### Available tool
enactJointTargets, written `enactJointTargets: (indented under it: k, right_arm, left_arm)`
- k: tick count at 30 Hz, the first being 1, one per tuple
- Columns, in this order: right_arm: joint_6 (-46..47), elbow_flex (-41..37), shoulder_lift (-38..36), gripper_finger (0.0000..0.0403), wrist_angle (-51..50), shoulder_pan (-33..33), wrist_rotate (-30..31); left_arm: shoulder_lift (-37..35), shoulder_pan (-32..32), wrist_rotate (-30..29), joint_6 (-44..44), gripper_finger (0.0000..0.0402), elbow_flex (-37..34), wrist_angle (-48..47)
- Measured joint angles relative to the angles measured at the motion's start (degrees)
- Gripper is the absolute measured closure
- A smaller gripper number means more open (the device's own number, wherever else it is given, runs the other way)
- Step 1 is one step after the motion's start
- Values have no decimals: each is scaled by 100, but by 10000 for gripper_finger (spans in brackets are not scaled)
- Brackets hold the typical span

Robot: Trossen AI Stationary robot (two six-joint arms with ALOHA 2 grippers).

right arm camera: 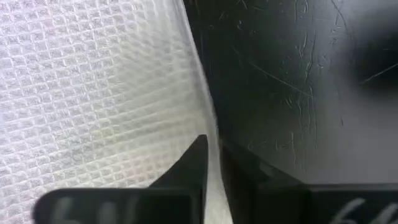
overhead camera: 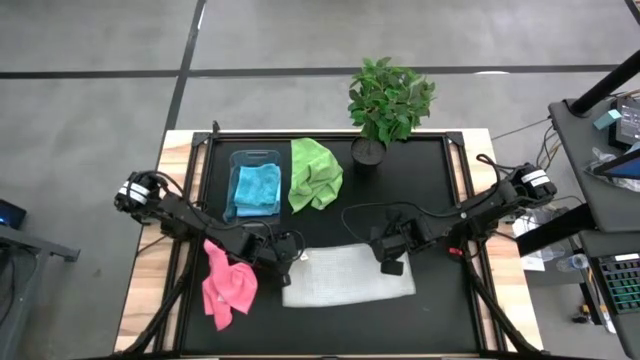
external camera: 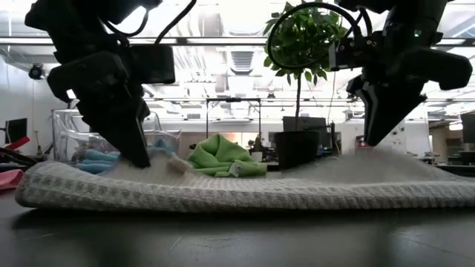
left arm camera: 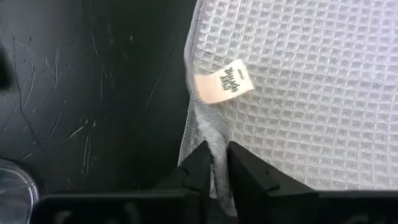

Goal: Fold microfiber towels
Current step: Fold the white microfiber towel

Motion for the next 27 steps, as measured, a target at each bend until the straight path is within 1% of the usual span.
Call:
enactJointTargets:
  k: [3, 6, 9, 13, 17, 20, 24, 27]
  right_arm:
    - [3, 52, 0, 336, -133, 0, 3]
    - [31, 202, -4, 307, -481, 2, 6]
    - [159, 342, -41, 285, -579, 9, 8]
    - [392, 388, -111, 271, -439, 115, 11]
    - [777, 363, -127, 270, -219, 345, 9]
    - [1009, 281, -127, 279, 108, 687, 125]
    - [1204, 94, -129, 295, 800, 1246, 496]
    - [1415, -36, -129, 309, 1257, 1598, 844]
  left_arm:
    - [0, 0, 21, -18, 327, 17, -206]
    - [-26, 4, 122, -32, 302, 133, -698]
    - [-160, 4, 285, 97, 290, 286, -1130]
    - [-368, 4, 322, 269, 288, 375, -1128]
    - [-483, 3, 322, 289, 287, 508, -1070]
    - [-492, -40, 329, 363, 288, 530, -655]
    - [-344, -176, 452, 785, 288, 441, 111]
    - [-56, -211, 477, 875, 288, 414, 215]
